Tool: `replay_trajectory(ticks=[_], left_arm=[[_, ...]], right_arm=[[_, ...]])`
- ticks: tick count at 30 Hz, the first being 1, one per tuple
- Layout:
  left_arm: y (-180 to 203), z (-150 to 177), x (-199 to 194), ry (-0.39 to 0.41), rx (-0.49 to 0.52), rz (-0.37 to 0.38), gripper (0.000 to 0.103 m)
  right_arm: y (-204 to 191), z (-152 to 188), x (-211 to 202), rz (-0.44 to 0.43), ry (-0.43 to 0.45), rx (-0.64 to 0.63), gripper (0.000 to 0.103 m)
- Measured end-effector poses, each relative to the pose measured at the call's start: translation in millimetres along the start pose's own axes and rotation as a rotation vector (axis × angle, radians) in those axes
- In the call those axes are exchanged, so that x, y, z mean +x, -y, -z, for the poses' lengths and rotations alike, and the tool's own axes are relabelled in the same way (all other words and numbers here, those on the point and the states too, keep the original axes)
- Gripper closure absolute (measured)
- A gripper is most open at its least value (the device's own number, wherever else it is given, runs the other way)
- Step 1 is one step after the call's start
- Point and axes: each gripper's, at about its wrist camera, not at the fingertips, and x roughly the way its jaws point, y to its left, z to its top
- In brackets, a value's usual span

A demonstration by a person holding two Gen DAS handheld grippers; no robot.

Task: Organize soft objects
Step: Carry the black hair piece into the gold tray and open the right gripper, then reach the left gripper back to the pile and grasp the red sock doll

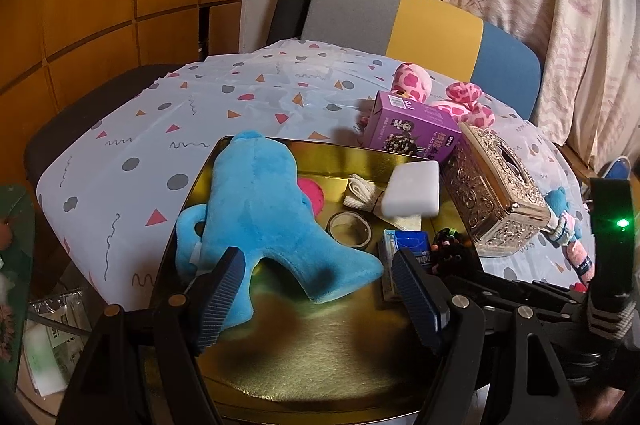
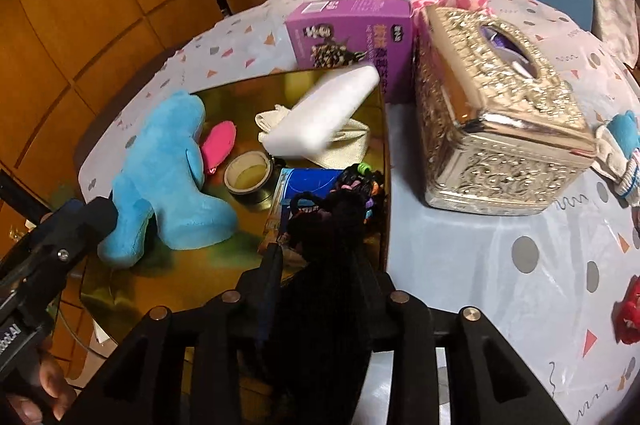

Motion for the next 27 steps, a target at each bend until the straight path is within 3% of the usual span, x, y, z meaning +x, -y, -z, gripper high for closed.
replay_trajectory(ticks=[13,27], left_arm=[[15.1,1.9,-5.7,0.007,0.041,0.021,0.026],[55.2,8.0,-6.6,-0.009,0.154,0.076,0.026]], right_arm=[[30.9,3.3,-49.7,0.022,0.157,0.082,0.067],[154.9,19.1,-98.5,0.218,0.238,0.348,0.065]])
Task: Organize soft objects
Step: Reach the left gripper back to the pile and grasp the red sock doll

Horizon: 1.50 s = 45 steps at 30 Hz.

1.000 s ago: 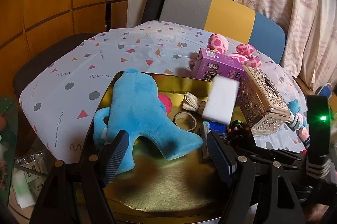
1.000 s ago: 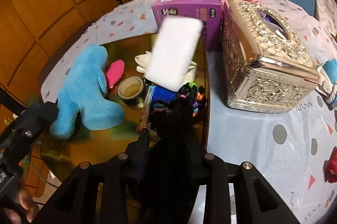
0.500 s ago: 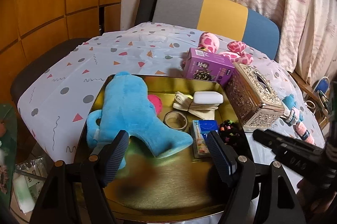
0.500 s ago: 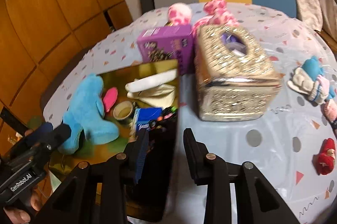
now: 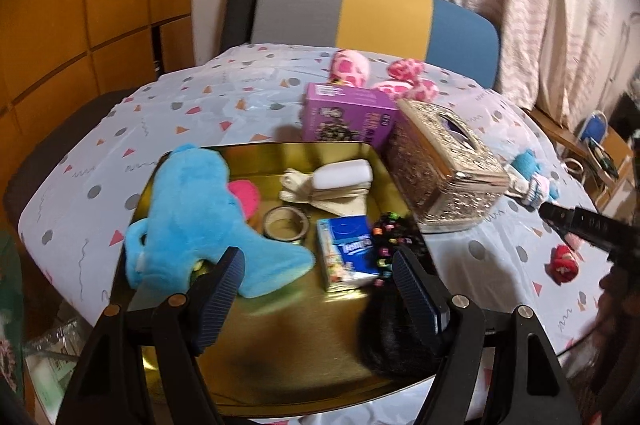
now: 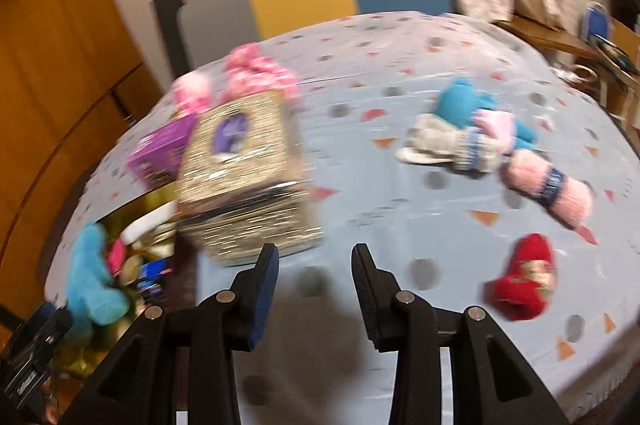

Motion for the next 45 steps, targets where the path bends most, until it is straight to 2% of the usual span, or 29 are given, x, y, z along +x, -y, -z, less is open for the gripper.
replay_trajectory(ticks=[6,12,17,23,27,33,37,40,45], left_arm=[[33.0,-3.0,1.1,-0.006,0.083,0.047,0.026],[75.1,-4.6,-1.0,0.002,0.177,0.108,0.026],[104.1,-4.9,2.1,-0.009,0.238,0.141,0.026],[140.8,-4.0,10.9,-0.030,0.308,0.184,0.026],[162.5,-1.9,20.8,-0.056,0.339,0.222,0.026],[197.3,1.2,46.9,-0.141,0.379,0.288,0.026],[224.2,3.2,62.5,-0.170,0.423,0.342,0.026],[250.3,5.0,77.1,-0.216,0.464,0.416,0.026],[297.5,7.1,94.5,-0.249,0.524,0.526,0.026]], right_arm=[[62.0,-14.8,-15.2,0.110,0.059,0.098,0.065],[128.0,-27.8,-36.5,0.220,0.166,0.232,0.065],[174.4,-25.5,-47.8,0.285,0.250,0.372,0.062],[211.6,-15.0,-61.3,0.249,0.312,0.566,0.062],[226.6,-8.6,-63.8,0.212,0.318,0.650,0.062],[248.6,4.6,-63.8,0.170,0.310,0.784,0.062],[250.0,6.9,-61.6,0.145,0.297,0.795,0.062],[245.9,4.4,-59.8,0.130,0.294,0.774,0.062],[243.5,3.5,-58.1,0.101,0.292,0.766,0.062]])
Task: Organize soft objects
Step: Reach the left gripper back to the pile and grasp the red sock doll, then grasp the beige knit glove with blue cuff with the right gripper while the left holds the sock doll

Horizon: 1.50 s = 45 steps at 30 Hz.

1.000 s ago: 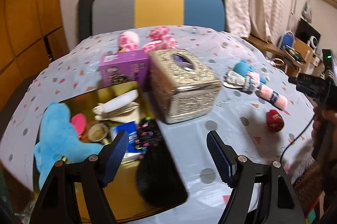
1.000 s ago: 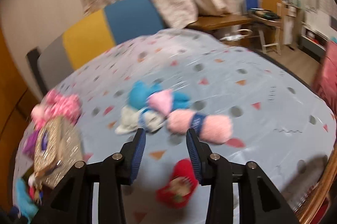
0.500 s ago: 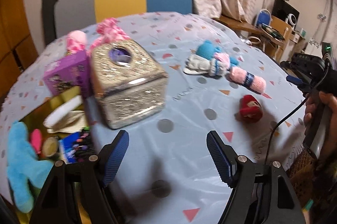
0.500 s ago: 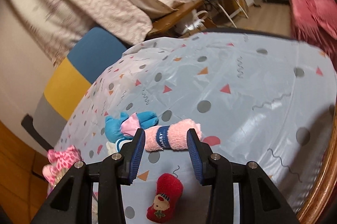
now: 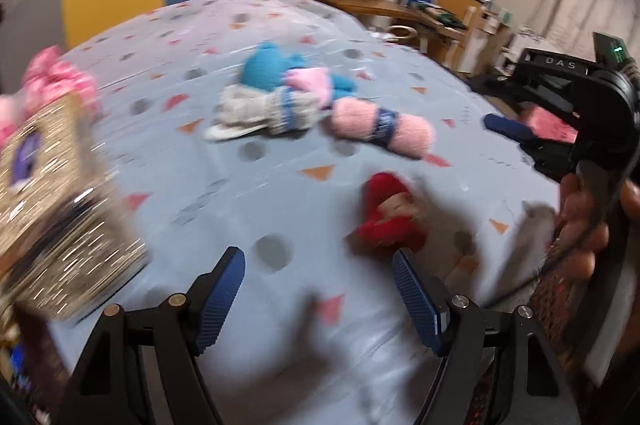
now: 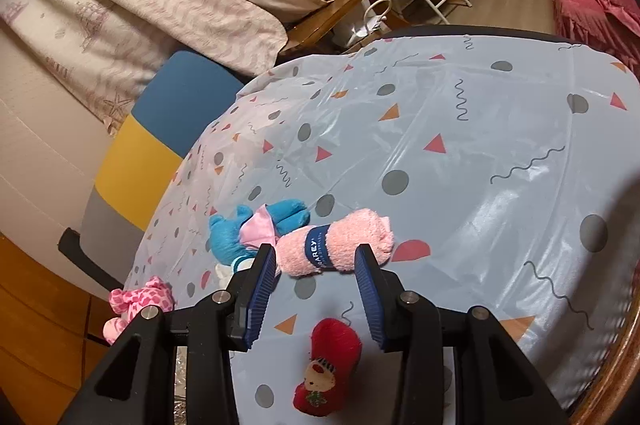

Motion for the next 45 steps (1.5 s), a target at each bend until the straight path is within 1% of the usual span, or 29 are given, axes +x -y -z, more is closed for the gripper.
replay_trajectory(ticks=[4,7,10,11,12,13,14,15,16,18,19,22,23,26,29,31,33,36,40,45], left_arm=[[20.2,-20.5,22.9,-0.003,0.037,0.076,0.027],[38.3,-32.5,45.3,-0.019,0.081,0.103,0.027],[50.3,-39.1,66.2,-0.048,0.101,0.126,0.027],[53.9,-40.1,73.4,-0.059,0.105,0.130,0.031],[56.8,-39.9,80.1,-0.069,0.108,0.128,0.038],[59.6,-39.7,89.4,-0.088,0.110,0.119,0.063],[60.4,-38.6,96.3,-0.107,0.113,0.105,0.071],[60.5,-36.5,104.7,-0.135,0.112,0.081,0.072],[59.6,-34.7,107.7,-0.137,0.102,0.067,0.074],[54.3,-29.8,102.8,-0.109,0.074,0.081,0.074],[51.8,-27.4,100.0,-0.104,0.067,0.071,0.075],[36.1,-15.4,85.0,-0.080,0.021,0.014,0.075],[27.8,-9.3,78.1,-0.070,-0.004,-0.016,0.074],[0.5,12.7,59.1,-0.029,-0.072,-0.095,0.068],[-28.6,37.6,41.5,0.010,-0.129,-0.133,0.068],[-38.6,50.7,32.0,0.034,-0.133,-0.162,0.068],[-43.6,61.0,27.0,0.056,-0.131,-0.156,0.068],[-37.5,65.4,30.3,0.077,-0.086,-0.172,0.068],[-35.5,67.2,34.1,0.101,-0.072,-0.172,0.067],[-36.3,69.8,32.7,0.116,-0.066,-0.171,0.067]], right_arm=[[0.8,0.7,0.2,-0.019,-0.008,0.007,0.062],[3.3,0.5,0.9,-0.023,-0.014,0.019,0.062],[3.5,0.6,3.3,-0.032,-0.029,0.023,0.062],[3.1,1.0,3.9,-0.032,-0.034,0.022,0.062],[2.3,1.4,4.9,-0.036,-0.039,0.018,0.062],[1.8,1.7,5.7,-0.036,-0.043,0.014,0.062],[1.4,2.0,6.6,-0.036,-0.047,0.012,0.062],[1.4,2.2,7.5,-0.037,-0.050,0.011,0.062],[1.3,2.5,9.0,-0.037,-0.057,0.011,0.062],[1.2,3.1,10.9,-0.035,-0.066,0.010,0.062],[1.4,3.1,11.2,-0.035,-0.067,0.011,0.062],[0.8,3.7,12.1,-0.029,-0.070,0.005,0.062],[0.5,4.1,12.6,-0.030,-0.075,0.005,0.062],[-0.9,6.2,17.6,-0.032,-0.103,0.000,0.062],[-3.0,9.2,22.8,-0.033,-0.136,-0.006,0.062],[-4.0,10.0,23.0,-0.026,-0.136,-0.014,0.062],[-3.1,10.0,22.8,-0.021,-0.133,-0.010,0.062],[0.5,9.6,23.2,-0.010,-0.133,0.012,0.062],[1.7,10.1,26.8,0.003,-0.147,0.020,0.062],[-6.3,15.1,33.8,0.034,-0.177,-0.029,0.062]])
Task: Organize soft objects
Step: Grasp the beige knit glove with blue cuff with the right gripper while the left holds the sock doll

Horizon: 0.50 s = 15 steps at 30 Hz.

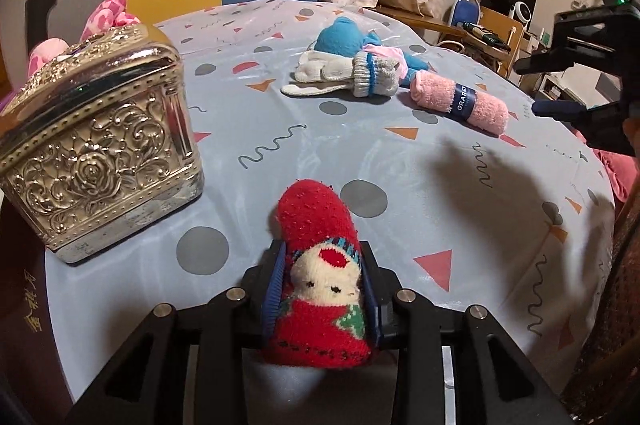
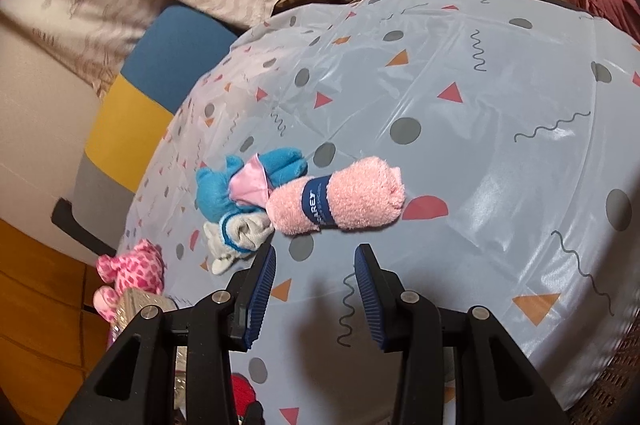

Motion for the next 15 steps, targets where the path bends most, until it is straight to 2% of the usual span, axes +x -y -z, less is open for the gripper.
replay_trajectory(ticks=[2,5,8,13,15], left_arm=[[0.5,1.3,-1.3,0.005,0.003,-0.001,0.067],[-1.3,1.8,-2.3,0.007,-0.005,0.008,0.067],[-2.4,2.5,-3.5,0.010,-0.009,0.014,0.067],[-3.9,2.6,-3.7,0.013,-0.017,0.025,0.067],[-4.3,2.7,-3.8,0.014,-0.021,0.028,0.067]], right_arm=[[-6.7,3.2,4.4,0.004,-0.023,-0.038,0.062],[-28.4,12.4,16.0,0.006,-0.087,-0.162,0.062],[-61.3,23.1,32.5,0.001,-0.179,-0.334,0.062],[-133.5,26.6,52.4,0.018,-0.202,-0.698,0.062],[-158.2,27.6,68.4,0.065,-0.216,-0.841,0.062]])
